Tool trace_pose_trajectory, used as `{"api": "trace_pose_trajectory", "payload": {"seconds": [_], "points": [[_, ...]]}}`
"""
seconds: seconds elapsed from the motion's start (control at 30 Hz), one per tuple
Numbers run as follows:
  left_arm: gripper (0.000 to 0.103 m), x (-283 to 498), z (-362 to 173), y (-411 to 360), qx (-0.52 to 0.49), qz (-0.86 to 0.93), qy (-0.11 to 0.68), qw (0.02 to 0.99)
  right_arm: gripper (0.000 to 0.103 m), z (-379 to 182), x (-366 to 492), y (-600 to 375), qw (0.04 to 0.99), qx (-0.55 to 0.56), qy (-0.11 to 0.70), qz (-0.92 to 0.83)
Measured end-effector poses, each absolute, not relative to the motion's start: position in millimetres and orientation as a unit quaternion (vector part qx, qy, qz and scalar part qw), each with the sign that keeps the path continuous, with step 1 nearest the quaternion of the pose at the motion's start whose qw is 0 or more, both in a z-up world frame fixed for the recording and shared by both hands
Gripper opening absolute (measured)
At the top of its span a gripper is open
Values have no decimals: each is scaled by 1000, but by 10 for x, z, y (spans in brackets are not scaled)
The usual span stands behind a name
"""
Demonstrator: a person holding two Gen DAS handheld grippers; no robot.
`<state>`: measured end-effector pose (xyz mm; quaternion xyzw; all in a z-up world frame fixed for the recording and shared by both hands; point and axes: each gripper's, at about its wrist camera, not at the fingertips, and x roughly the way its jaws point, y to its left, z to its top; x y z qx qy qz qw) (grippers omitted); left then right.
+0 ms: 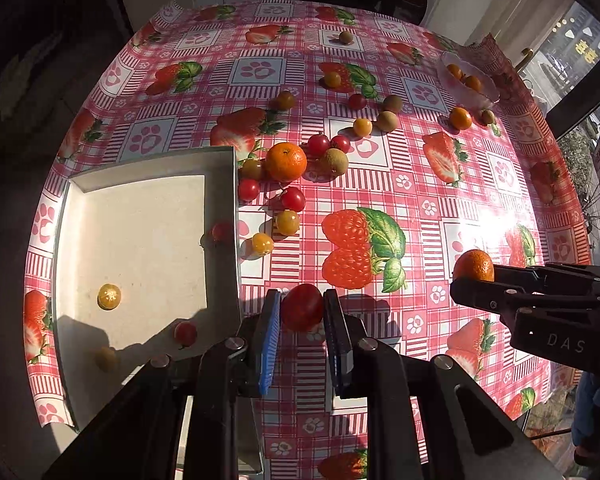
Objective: Organize fruits
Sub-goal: 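Carry tangerine in right tool and cherry tomato in left tool over white tray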
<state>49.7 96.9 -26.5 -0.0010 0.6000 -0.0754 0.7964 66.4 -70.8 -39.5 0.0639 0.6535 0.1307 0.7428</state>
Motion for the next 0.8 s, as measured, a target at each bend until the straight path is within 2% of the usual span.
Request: {"api": "trace_pose_trajectory", "payload": {"seconds": [0.43, 0.8], "points": [[23, 14, -460, 2106, -22, 6, 614, 789, 40, -353, 645, 548, 727, -4, 655, 205], [23, -114, -807, 2422, -44, 30, 636, 770, 40, -653, 733, 1356, 701, -67, 667, 244]]}}
